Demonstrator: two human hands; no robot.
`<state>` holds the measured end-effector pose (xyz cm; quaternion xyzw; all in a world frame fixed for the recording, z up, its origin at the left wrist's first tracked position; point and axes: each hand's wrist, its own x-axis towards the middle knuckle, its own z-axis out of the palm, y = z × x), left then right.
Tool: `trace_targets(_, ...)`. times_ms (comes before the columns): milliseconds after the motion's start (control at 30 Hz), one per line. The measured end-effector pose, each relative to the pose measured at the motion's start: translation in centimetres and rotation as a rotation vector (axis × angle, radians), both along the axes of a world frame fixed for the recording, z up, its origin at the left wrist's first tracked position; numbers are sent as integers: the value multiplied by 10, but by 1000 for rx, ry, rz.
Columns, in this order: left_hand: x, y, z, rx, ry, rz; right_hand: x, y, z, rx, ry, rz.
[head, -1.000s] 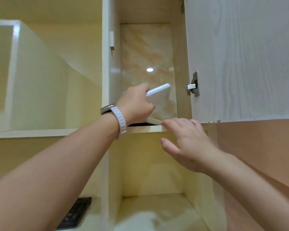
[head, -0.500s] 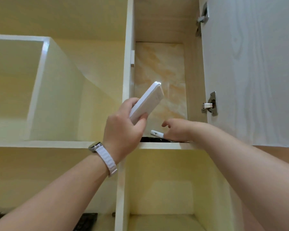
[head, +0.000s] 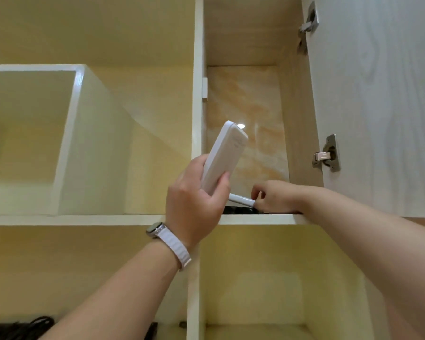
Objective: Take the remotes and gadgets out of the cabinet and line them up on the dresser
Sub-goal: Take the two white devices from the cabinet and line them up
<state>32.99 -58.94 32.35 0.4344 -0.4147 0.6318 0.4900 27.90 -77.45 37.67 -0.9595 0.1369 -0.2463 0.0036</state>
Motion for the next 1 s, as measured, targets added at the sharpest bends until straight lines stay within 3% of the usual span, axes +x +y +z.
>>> trace_targets(300, -13, 3, 3, 68, 167, -29, -21, 9, -4, 51, -82, 10)
trace_targets(467, -27, 10, -10, 149, 296, -84, -35, 16, -11, 38, -309, 122)
trace_targets(667, -64, 20, -40, 94, 355, -159, -75, 30, -30, 10, -626, 255)
trace_targets(767, -79, 27, -68, 45, 379, -195, -99, 31, -59, 127, -765, 339)
trace_targets(1000, -86, 18, -137, 46, 633, -442, -124, 27, -143, 432, -672, 402)
